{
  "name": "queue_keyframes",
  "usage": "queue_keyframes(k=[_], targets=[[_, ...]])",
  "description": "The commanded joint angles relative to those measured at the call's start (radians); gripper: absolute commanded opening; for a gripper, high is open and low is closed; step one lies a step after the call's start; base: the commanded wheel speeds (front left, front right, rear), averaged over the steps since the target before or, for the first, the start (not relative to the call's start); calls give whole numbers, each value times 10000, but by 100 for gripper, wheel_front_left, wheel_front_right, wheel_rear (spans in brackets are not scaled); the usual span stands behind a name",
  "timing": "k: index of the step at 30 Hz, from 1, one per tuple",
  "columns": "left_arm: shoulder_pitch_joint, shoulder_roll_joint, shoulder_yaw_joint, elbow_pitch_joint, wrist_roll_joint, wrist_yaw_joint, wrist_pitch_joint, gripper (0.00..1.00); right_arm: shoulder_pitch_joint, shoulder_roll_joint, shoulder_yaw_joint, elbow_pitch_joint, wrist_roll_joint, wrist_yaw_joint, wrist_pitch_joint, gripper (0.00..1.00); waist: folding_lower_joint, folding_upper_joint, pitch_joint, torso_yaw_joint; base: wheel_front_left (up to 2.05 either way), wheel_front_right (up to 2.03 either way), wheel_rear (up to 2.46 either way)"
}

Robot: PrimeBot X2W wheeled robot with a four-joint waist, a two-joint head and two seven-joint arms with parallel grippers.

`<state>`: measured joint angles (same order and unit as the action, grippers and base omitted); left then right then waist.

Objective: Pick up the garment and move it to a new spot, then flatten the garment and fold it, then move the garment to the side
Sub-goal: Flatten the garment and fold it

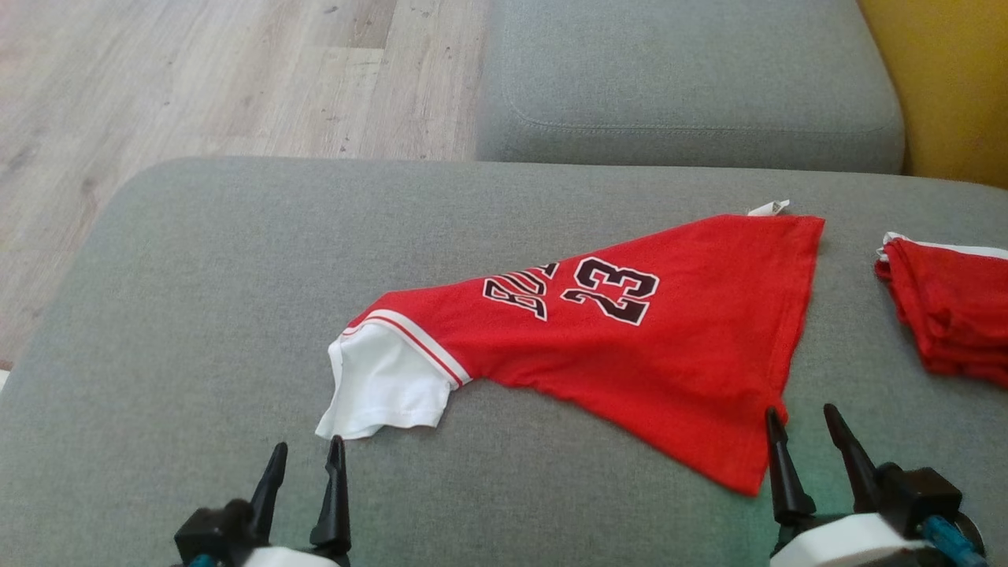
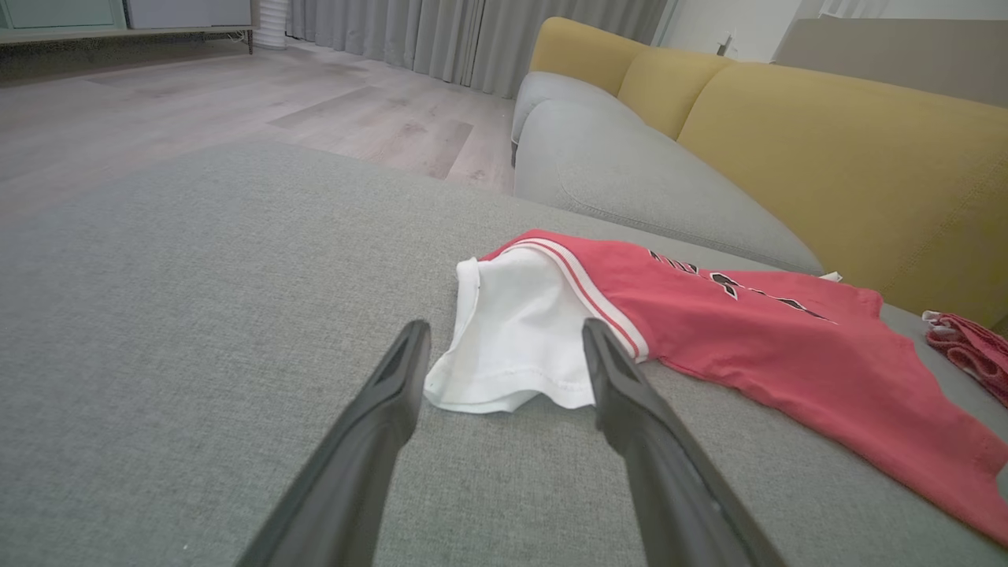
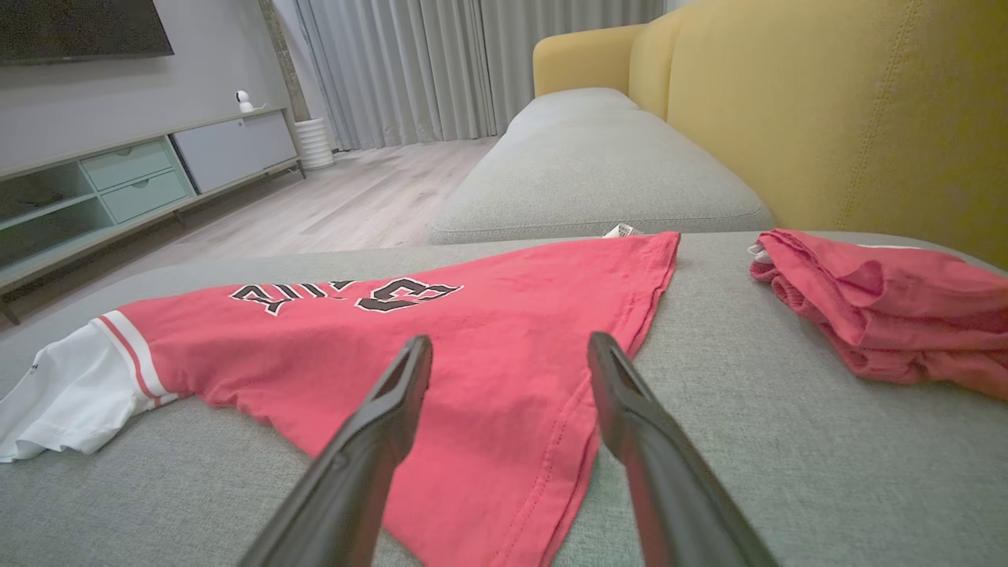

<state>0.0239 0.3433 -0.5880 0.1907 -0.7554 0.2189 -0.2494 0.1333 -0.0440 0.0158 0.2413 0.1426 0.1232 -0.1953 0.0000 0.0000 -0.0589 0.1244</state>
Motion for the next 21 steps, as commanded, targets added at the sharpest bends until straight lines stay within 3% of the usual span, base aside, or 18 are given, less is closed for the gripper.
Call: queue_keyframes(k=[1,13,21], targets=[[-436,86,383,-228,99,-19,-123,100,-423,-62,246,-245,82,75,-146,100,0,0,12,-1,0,0,0],[-675,143,354,-126,122,139,129,100,-522,-62,342,-279,-85,75,-35,100,0,0,382,-130,0,0,0],[-1523,226,579,965,-31,445,840,100,-786,-62,757,-719,-476,75,406,100,0,0,1466,-688,0,0,0]])
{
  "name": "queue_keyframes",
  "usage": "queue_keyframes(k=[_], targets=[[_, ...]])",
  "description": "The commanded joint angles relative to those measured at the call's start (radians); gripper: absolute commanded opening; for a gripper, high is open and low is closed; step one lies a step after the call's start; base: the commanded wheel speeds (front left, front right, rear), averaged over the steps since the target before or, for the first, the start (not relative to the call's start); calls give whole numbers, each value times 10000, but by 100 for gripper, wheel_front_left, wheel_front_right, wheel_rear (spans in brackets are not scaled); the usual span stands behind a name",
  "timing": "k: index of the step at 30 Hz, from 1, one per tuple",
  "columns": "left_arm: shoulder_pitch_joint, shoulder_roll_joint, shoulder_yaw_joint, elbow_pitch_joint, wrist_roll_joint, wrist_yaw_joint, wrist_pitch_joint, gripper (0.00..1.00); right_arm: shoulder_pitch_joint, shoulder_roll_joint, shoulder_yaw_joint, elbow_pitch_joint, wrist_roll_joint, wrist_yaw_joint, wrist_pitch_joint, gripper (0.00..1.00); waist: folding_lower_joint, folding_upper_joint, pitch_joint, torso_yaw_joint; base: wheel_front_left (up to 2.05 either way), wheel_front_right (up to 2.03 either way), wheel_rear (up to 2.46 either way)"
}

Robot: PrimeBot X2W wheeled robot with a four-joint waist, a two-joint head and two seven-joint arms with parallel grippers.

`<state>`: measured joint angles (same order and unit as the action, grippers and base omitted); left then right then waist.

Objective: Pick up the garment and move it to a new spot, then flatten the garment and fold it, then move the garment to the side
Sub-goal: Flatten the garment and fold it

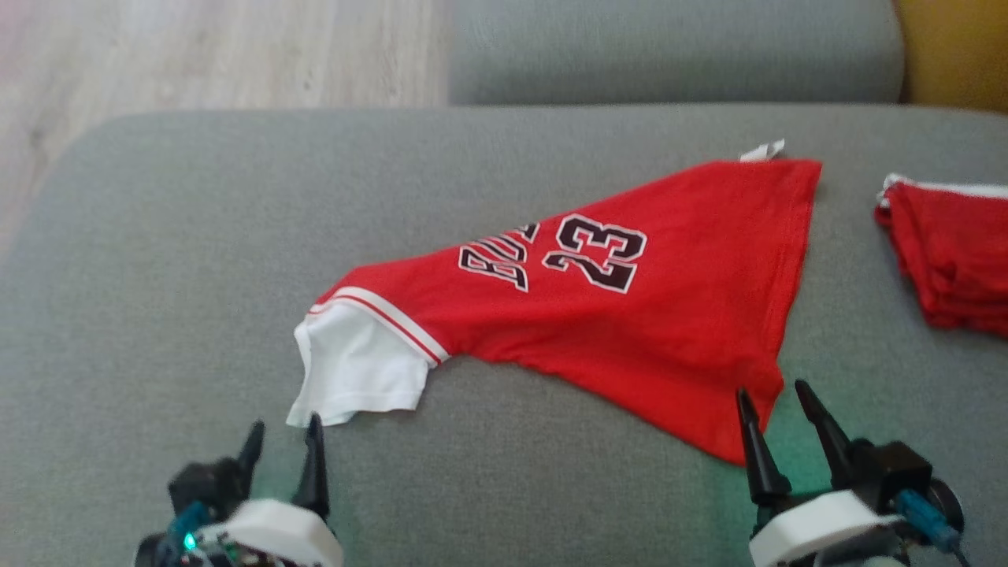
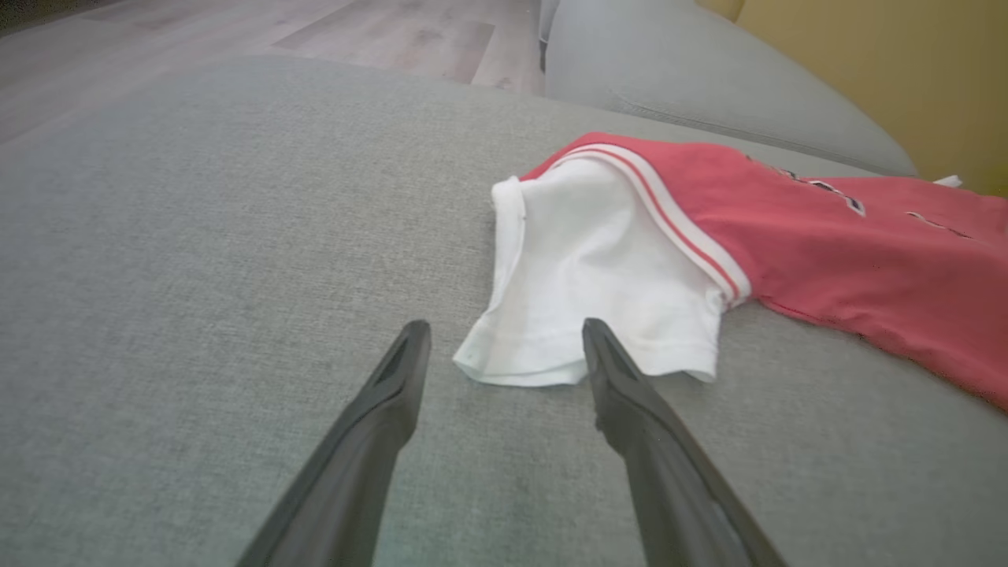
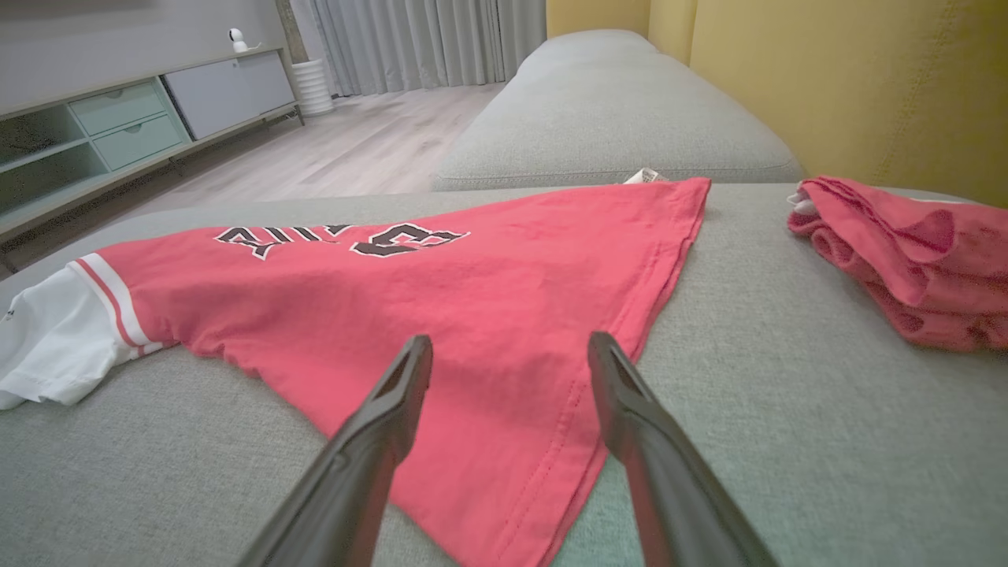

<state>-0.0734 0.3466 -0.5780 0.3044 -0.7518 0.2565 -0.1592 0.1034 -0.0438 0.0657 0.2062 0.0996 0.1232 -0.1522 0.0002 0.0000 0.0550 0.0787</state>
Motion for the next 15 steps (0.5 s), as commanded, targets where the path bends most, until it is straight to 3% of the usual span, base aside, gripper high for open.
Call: queue_keyframes(k=[1,12,13,14,15], targets=[[-643,154,548,-40,-120,91,-72,100,-510,-64,290,-394,-42,75,-16,100,-2,0,459,-302,0,0,0],[-1387,-100,616,1105,-195,-132,-253,100,-621,-64,536,114,-54,75,147,100,-2,0,1369,-731,0,0,0],[-1438,-130,564,1167,-184,-208,-259,82,-642,-64,559,213,-35,75,142,100,-2,0,1390,-729,0,0,0],[-1488,-170,528,1227,-173,-253,-275,45,-662,-64,587,298,-32,75,146,100,-2,0,1405,-719,0,0,0],[-1532,-215,492,1277,-158,-288,-297,18,-670,-64,598,362,-27,75,182,100,-2,0,1410,-705,0,0,0]])
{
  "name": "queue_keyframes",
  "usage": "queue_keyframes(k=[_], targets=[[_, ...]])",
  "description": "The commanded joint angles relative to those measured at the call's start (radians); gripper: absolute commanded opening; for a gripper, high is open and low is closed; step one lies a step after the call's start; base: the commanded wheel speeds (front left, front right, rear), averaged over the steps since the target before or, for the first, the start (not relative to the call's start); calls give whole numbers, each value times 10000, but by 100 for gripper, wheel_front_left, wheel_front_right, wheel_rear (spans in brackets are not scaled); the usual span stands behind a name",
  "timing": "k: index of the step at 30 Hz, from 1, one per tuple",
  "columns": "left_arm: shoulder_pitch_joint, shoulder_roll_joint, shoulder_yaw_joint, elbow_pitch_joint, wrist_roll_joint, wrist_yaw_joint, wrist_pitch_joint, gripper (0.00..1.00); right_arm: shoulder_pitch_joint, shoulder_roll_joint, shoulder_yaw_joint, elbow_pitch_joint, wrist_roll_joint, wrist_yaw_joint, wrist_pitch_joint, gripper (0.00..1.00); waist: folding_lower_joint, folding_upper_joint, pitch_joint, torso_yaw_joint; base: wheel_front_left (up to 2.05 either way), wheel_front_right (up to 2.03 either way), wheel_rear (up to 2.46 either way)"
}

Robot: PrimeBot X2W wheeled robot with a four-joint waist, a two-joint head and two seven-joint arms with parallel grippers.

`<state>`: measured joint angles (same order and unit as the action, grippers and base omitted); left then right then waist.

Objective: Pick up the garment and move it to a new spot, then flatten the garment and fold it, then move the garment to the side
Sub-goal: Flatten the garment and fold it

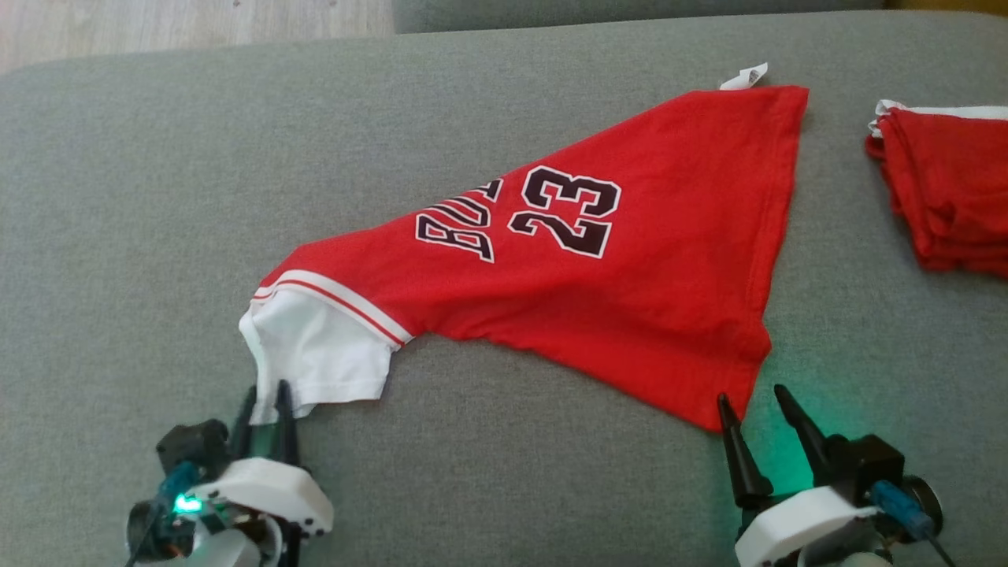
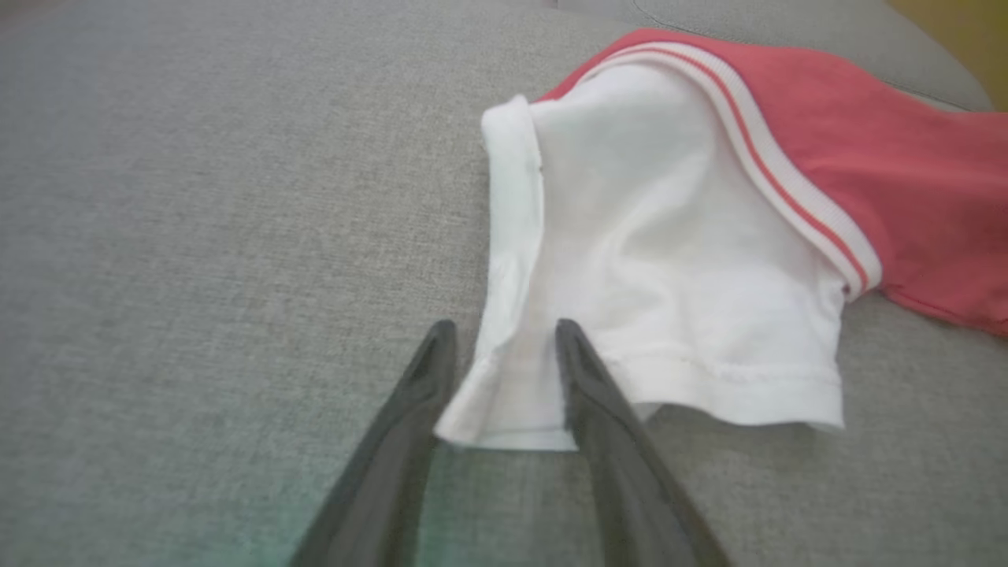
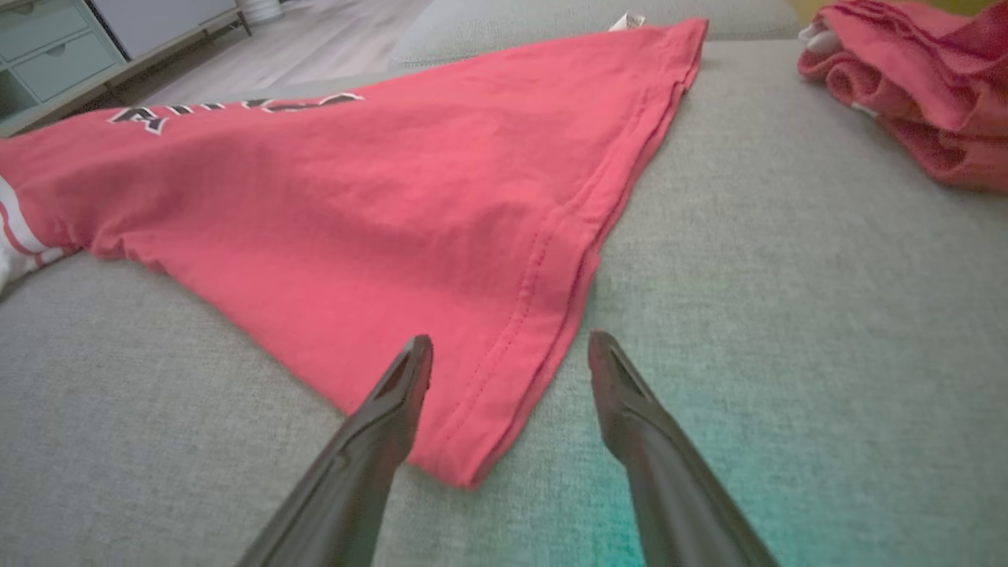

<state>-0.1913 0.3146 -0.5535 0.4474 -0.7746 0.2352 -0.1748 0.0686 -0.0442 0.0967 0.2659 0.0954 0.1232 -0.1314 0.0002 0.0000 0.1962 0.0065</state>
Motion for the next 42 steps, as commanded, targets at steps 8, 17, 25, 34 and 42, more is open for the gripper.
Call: queue_keyframes(k=[8,17,25,34,42], targets=[[-477,-96,48,-140,233,-233,-374,0,-274,-60,354,214,9,75,424,100,-2,0,-78,244,0,0,0],[-252,-60,55,-590,308,-280,-591,0,-153,-60,706,309,71,75,1111,29,-2,0,-308,432,0,0,0],[-113,56,124,-1486,255,-402,-665,0,-559,-60,319,-378,219,75,645,0,-2,0,-772,399,0,0,0],[35,574,336,-3662,317,-159,-551,0,-1047,-60,-738,-2491,130,75,814,0,-2,0,-1810,470,0,0,0],[-675,1773,965,-6863,781,382,189,0,-1785,-60,-1549,-5096,-205,75,1715,0,-2,0,-2422,506,0,0,0]])
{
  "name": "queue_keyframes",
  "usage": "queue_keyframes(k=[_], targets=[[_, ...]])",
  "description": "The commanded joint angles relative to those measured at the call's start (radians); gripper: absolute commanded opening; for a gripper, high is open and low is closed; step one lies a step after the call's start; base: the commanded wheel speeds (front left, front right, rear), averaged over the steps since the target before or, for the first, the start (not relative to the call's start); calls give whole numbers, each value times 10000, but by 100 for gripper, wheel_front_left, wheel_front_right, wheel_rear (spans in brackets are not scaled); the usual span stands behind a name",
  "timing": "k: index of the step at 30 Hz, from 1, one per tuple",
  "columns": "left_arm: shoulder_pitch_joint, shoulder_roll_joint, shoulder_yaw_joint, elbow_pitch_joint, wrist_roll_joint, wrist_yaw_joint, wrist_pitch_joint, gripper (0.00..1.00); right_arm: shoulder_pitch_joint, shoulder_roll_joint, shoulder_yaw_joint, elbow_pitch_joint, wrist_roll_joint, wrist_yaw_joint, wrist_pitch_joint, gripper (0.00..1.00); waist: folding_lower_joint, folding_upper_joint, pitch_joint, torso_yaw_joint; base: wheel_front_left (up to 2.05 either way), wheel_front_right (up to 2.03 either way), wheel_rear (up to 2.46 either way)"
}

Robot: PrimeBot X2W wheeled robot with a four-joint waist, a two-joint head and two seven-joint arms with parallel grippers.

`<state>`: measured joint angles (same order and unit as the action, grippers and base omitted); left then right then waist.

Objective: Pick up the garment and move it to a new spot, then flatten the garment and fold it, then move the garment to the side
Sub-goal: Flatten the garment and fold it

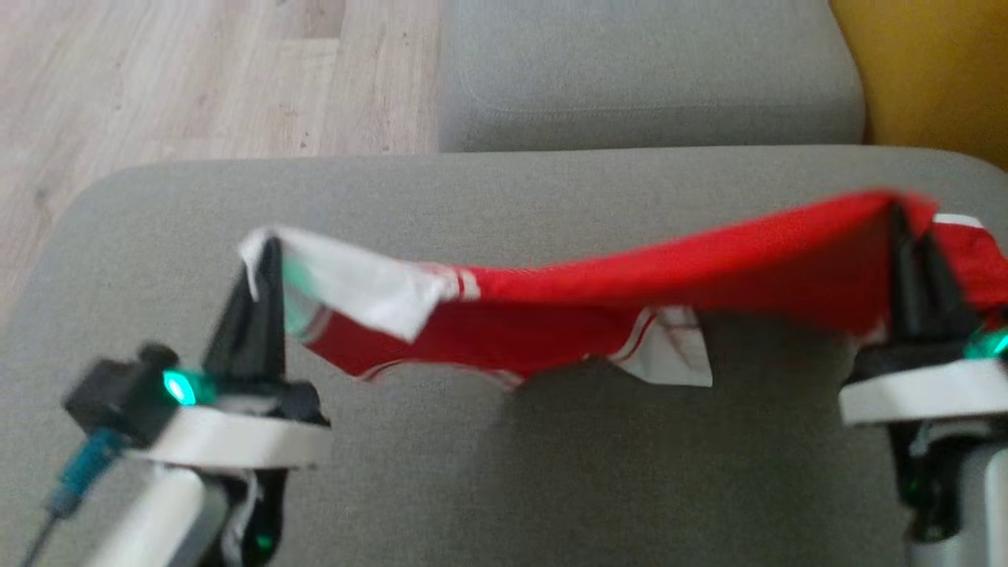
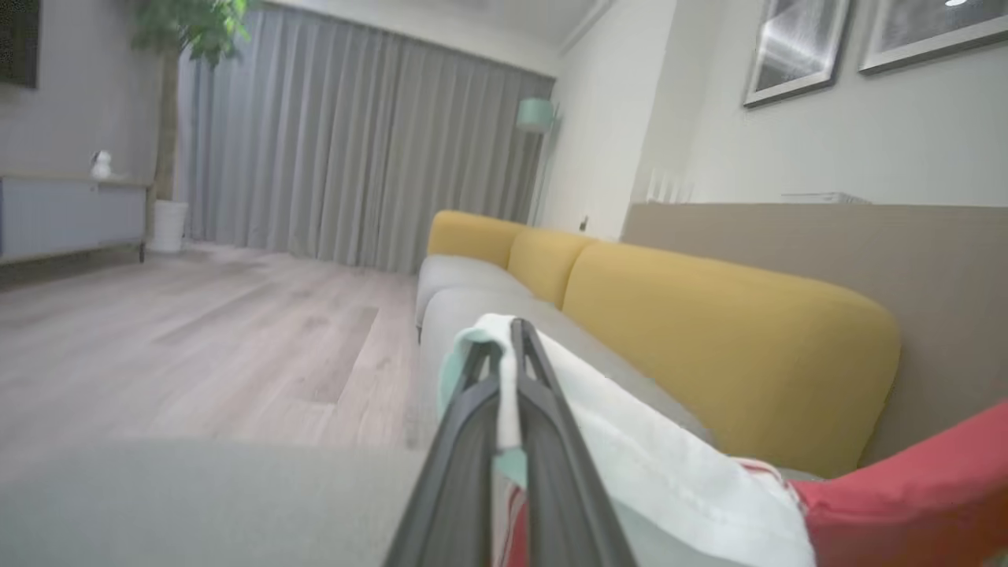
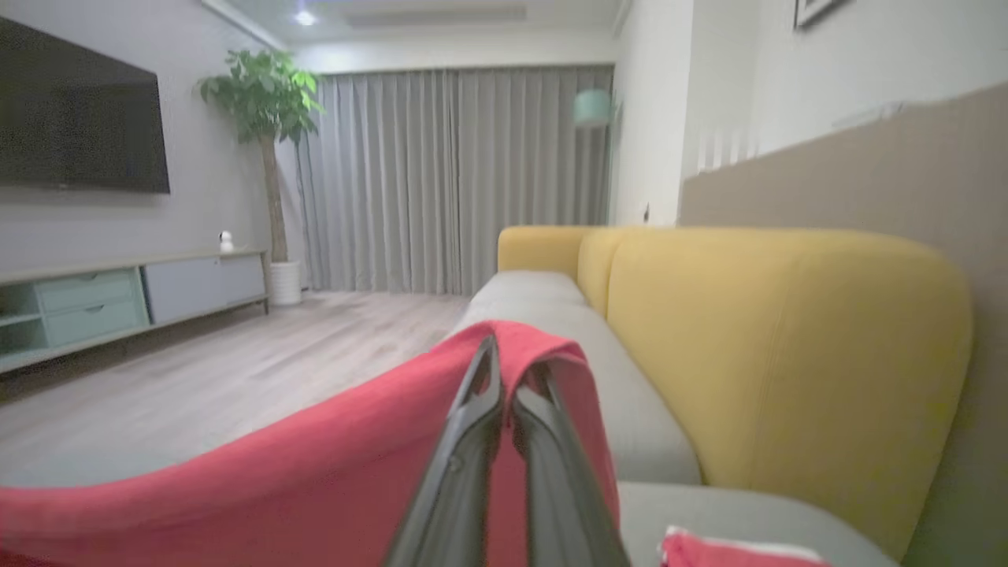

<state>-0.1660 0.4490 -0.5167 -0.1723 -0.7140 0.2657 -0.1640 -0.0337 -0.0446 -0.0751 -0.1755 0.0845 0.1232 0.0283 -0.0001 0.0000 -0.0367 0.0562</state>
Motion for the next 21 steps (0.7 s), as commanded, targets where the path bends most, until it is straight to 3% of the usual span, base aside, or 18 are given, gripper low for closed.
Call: queue_keyframes(k=[1,4,11,17,21], targets=[[-1151,604,666,-1073,270,103,245,0,-903,-56,115,-1037,-179,75,271,0,1,0,-124,9,0,0,0],[-1904,1095,839,-2144,545,167,852,0,-1351,-56,16,-2055,-408,75,724,0,1,0,-189,-2,0,0,0],[-3753,1660,1128,-3133,616,8,2147,0,-2211,-56,-22,-3158,-412,75,1601,0,1,0,-20,-31,0,0,0],[-5678,1634,862,-2183,529,-683,2997,0,-2945,-56,199,-2709,-79,75,2371,0,1,0,735,-49,0,0,0],[-7323,1432,637,-721,579,-1318,3369,0,-4107,-56,262,-1626,338,75,2888,0,1,0,1659,-66,0,0,0]])
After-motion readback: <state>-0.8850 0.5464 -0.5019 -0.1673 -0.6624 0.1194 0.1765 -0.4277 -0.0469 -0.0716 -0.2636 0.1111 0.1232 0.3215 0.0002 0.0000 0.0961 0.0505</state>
